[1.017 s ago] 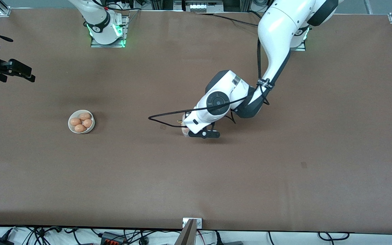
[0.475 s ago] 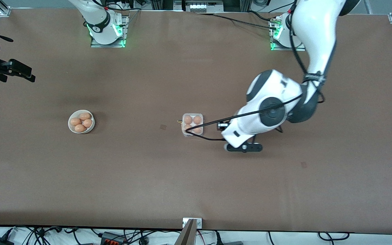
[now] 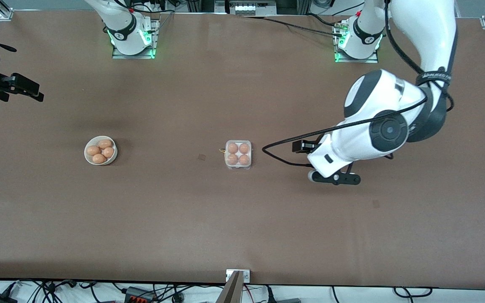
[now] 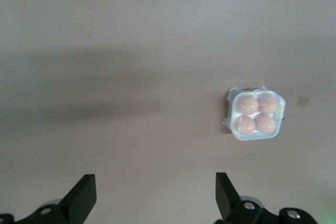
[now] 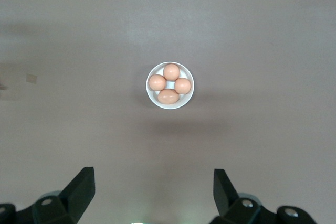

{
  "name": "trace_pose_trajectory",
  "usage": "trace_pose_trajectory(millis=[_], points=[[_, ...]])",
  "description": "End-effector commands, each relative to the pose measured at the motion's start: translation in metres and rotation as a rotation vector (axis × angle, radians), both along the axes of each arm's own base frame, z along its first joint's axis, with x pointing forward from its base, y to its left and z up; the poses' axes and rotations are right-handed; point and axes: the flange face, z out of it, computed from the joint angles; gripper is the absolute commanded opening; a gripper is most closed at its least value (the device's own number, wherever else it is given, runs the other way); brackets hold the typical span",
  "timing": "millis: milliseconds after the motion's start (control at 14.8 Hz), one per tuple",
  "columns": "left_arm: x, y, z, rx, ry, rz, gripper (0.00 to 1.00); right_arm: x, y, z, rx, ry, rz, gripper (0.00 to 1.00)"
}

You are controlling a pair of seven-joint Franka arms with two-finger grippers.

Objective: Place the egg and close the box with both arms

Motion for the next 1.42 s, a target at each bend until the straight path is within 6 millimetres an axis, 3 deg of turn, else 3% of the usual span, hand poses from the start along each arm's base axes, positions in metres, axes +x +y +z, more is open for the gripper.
trace_pose_trajectory(millis=[0,203,475,678,1017,1356], points=[[-0.005,0.042,0.024,0.035,0.012,0.006,1.0,-0.003,0.003,0.002,-0.004,0.005,-0.014,1.0],[-0.003,0.079,0.042,0.044,0.019,0.045,1.0,-0.003,0.002,0.002,-0.004,0.005,-0.014,1.0],[-0.006,0.119,0.082,0.079,-0.035,0.096,1.0,-0.002,0.003,0.002,-0.004,0.005,-0.014,1.0],[-0.004,0.156,0.097,0.082,-0.046,0.155,1.0,-0.002,0.001,0.001,-0.004,0.006,-0.017,1.0],[-0.009,0.184,0.118,0.127,-0.029,0.184,1.0,-0.002,0.001,0.001,-0.004,0.006,-0.015,1.0],[-0.01,0.197,0.12,0.148,-0.027,0.197,1.0,-0.003,0.0,0.002,-0.004,0.005,-0.018,1.0]])
